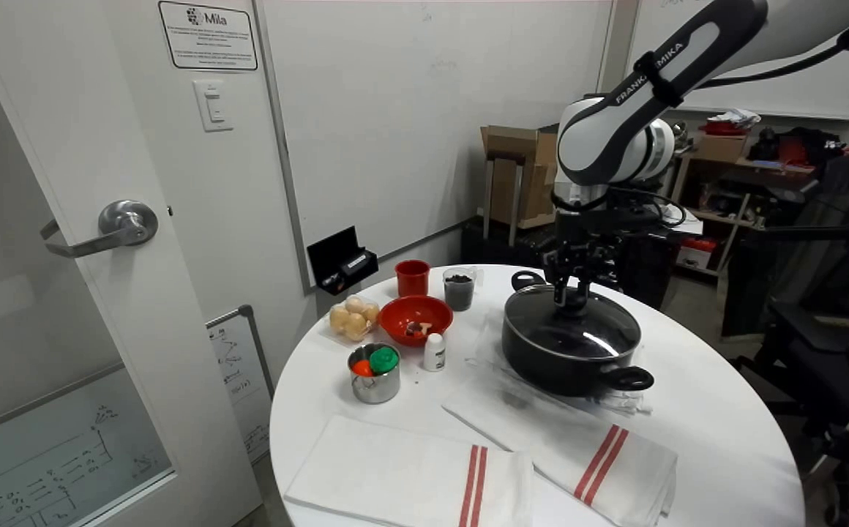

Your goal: Place the lid on the pot

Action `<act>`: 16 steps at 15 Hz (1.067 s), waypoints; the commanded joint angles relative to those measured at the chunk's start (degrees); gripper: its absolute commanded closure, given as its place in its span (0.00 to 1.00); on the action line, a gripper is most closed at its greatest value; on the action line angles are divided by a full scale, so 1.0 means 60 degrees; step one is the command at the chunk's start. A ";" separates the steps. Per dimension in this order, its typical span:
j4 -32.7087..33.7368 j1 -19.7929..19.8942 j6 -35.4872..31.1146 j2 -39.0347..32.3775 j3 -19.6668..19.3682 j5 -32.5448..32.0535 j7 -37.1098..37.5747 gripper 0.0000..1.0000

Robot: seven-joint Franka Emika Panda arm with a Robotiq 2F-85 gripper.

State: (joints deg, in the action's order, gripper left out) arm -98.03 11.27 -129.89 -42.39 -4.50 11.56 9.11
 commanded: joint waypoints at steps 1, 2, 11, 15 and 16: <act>-0.0371 -0.0060 0.0026 0.0309 -0.0027 0.0072 -0.0100 0.61; -0.0397 -0.0072 -0.0015 0.0331 -0.0027 0.0055 -0.0120 0.25; -0.1776 -0.0549 -0.0573 0.1751 -0.0234 -0.0360 0.0039 0.00; -0.2638 -0.0838 -0.0855 0.2781 -0.0312 -0.0720 0.0097 0.00; -0.2843 -0.0892 -0.0944 0.3020 -0.0313 -0.0817 0.0091 0.00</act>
State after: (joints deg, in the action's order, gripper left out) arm -108.79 7.79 -132.77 -30.36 -5.35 8.87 9.12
